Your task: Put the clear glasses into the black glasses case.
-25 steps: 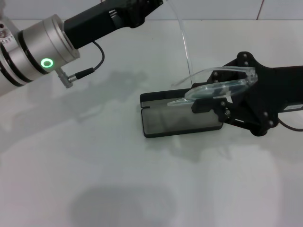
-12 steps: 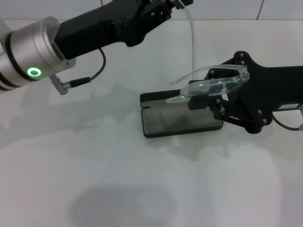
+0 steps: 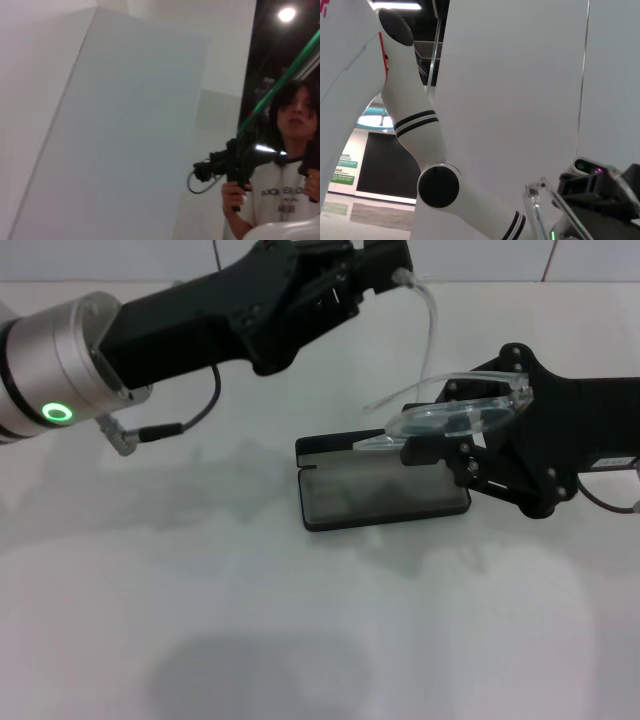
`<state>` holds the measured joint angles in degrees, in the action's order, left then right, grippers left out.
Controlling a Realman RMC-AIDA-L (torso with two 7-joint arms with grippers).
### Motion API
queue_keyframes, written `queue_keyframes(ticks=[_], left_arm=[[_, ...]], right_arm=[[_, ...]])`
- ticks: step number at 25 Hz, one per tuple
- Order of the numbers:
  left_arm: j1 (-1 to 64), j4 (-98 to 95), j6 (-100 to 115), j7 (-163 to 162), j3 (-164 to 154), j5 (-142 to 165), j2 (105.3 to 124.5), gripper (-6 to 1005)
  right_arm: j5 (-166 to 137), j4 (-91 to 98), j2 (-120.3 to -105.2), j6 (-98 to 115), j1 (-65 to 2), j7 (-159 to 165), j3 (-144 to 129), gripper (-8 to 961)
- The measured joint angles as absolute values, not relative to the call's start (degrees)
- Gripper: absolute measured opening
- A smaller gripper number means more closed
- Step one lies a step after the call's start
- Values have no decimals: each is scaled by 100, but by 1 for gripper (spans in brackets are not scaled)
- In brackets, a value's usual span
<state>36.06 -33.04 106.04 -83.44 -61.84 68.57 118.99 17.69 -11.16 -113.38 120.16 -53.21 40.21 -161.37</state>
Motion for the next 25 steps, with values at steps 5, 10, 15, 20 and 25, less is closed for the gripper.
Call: queue_keyframes(ticks=[5,10,15,20,25], left_arm=[[3553,-3233,10092,-8263,-5877,6802,11943,69],[3588,-3186,9712,-8299,-5914,6802,11946,69],[3728,-3224,9795,-8282,-6387,6821,11940,69],[3805,-3276,10331,-8274,-6563,6799,11919,70],[3832,-3303,10875,-8303,-6530,6746,11870,70]], right_arm=[[1768,-1116,-11338,12013,-5321,3976,-16136,118],[1768,-1116,-11343,12013,-5322,3962,-16136,118],[1769,-1116,-11353,12014,-5325,3958,-16137,118],[1773,-1116,-11371,12015,-5321,3955,-16136,118],[1776,-1116,-11373,12031,-5273,3943,-16136,118]])
